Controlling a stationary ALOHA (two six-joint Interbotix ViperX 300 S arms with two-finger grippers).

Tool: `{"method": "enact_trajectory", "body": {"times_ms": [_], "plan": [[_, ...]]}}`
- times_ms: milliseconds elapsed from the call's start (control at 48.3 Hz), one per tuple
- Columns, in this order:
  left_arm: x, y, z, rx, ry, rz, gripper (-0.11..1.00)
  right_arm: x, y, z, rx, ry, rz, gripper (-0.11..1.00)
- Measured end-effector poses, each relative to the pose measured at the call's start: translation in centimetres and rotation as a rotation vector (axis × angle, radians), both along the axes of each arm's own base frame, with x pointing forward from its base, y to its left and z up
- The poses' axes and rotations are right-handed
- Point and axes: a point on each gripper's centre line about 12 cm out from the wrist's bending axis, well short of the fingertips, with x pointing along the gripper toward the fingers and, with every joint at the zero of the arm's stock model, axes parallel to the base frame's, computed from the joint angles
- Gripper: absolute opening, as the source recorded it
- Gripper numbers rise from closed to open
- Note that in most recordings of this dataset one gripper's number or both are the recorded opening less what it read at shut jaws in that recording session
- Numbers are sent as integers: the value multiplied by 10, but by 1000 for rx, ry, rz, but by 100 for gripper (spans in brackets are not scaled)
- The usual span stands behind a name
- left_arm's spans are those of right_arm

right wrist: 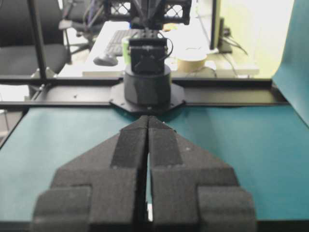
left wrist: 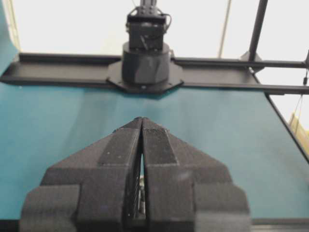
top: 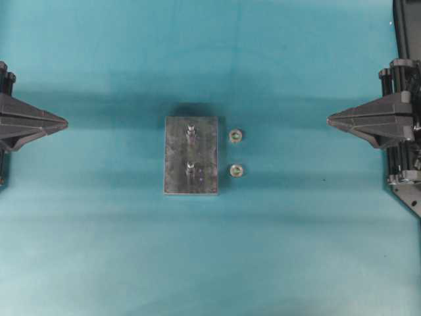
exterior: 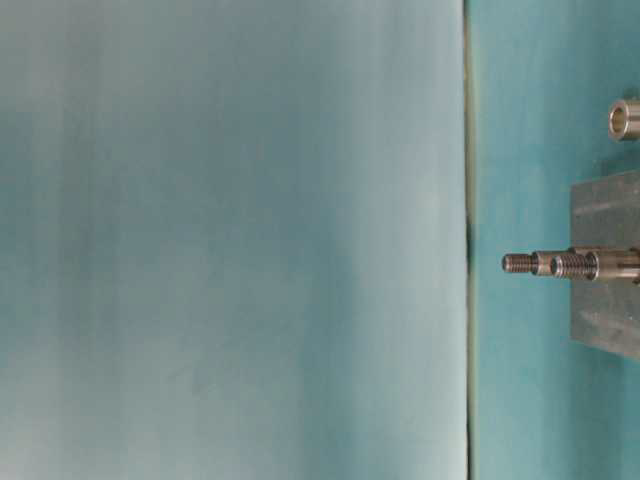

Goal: Insert the washer onto the shaft.
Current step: 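Move the right gripper over the upper silver washer beside the plate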

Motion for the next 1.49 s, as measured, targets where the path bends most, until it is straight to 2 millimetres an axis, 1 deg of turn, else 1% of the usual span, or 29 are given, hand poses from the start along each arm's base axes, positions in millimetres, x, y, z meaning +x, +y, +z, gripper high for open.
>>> {"method": "enact_trajectory", "body": {"times_ms": [62, 145, 228, 373, 456, 518, 559, 663, 725, 891, 995, 1140, 1181, 1264, 1326, 1409, 1492], "plan": [[0, 0, -3, 2, 25, -2, 0, 0, -1, -1, 15, 8, -4, 1], [2, -1, -10, 3, 90, -6, 0, 1, -3, -9, 82, 82, -19, 1], [4, -2, -10, 7, 155, -8, 0, 4, -6, -15, 148, 217, -36, 1], [4, -1, -10, 11, 285, -5, 0, 13, -10, -16, 176, 486, -56, 1], [4, -1, -9, 12, 307, -5, 0, 23, -17, -12, 179, 589, -82, 1], [4, -1, -8, 11, 310, -5, 0, 33, -23, -13, 178, 650, -102, 1], [5, -1, -8, 11, 311, -5, 0, 41, -27, -17, 181, 687, -115, 1], [6, -1, -10, 12, 322, -3, 0, 62, -37, -37, 196, 788, -144, 1], [7, 0, -12, 10, 330, -2, 0, 72, -41, -49, 205, 839, -156, 1], [8, 0, -16, 11, 356, -2, 0, 94, -51, -73, 224, 945, -179, 1], [9, 0, -19, 12, 376, -2, 0, 109, -55, -86, 233, 1012, -181, 2], [9, 0, -20, 11, 387, -2, 0, 129, -59, -98, 240, 1079, -180, 2], [9, 0, -20, 10, 385, 0, 0, 134, -60, -100, 242, 1095, -179, 5], [9, 0, -20, 12, 387, 0, 0, 142, -62, -110, 247, 1137, -180, 22], [9, 0, -20, 12, 387, 0, 0, 147, -62, -119, 249, 1169, -178, 39], [9, 0, -20, 12, 387, 0, 0, 152, -61, -132, 249, 1208, -174, 65], [9, 0, -21, 12, 393, -2, 0, 157, -58, -144, 243, 1240, -164, 86]]}}
